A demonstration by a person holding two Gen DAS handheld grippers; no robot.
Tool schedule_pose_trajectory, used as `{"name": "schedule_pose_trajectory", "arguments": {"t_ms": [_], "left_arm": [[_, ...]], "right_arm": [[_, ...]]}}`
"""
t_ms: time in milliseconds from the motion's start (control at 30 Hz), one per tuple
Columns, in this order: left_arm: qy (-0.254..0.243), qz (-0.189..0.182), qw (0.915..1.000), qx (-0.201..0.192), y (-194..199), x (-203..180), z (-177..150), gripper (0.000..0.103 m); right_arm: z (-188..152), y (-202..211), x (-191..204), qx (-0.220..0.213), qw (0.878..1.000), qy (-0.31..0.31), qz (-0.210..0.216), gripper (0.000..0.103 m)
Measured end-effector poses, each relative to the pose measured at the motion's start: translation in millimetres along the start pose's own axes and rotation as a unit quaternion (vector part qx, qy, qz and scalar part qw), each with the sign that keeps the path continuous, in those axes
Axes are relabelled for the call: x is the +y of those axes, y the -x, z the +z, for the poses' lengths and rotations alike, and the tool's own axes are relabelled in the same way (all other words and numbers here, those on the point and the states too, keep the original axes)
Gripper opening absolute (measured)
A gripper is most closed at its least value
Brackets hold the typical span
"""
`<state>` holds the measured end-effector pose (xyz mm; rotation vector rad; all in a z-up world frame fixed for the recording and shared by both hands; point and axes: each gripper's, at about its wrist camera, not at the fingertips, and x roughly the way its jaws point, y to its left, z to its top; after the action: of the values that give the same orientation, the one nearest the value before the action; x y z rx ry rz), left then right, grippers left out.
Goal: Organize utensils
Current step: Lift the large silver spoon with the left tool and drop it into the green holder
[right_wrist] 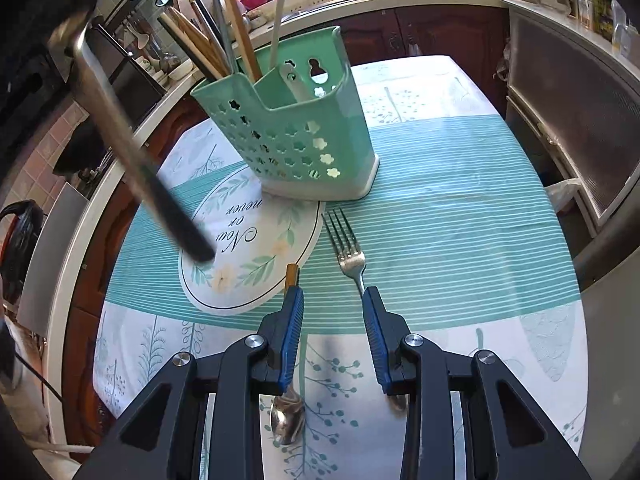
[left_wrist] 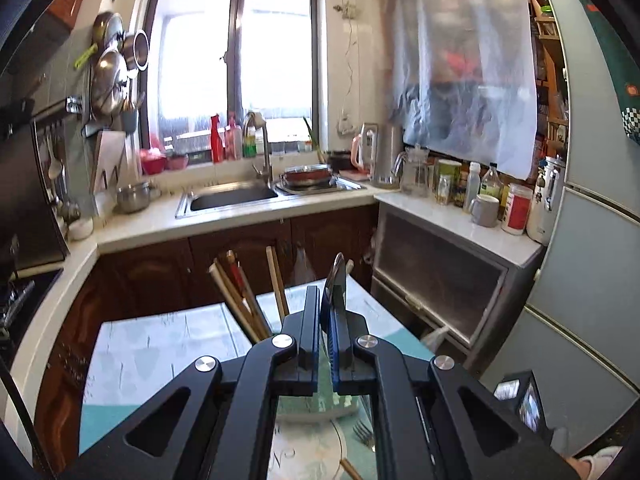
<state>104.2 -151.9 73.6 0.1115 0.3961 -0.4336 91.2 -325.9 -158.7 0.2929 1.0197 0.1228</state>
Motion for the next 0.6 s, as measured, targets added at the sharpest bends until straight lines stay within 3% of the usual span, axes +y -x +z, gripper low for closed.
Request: {"name": "schedule_pose_trajectory", "arguments": {"t_ms": [267, 600], "left_arm": [[-0.004, 0.035, 0.9983, -0.046, -25.9, -8.3, 28.1, 0.002], [-0.031, 0.095, 0.9923, -0.073, -70.5, -8.0, 19.6, 0.002]], "right_arm": [[-3.3, 2.2, -6.3, 0.000, 1.000, -0.011, 0.008, 0.032], [-5.2, 2.5, -12.0, -0.005, 1.000, -0.022, 0.009, 0.032]]}}
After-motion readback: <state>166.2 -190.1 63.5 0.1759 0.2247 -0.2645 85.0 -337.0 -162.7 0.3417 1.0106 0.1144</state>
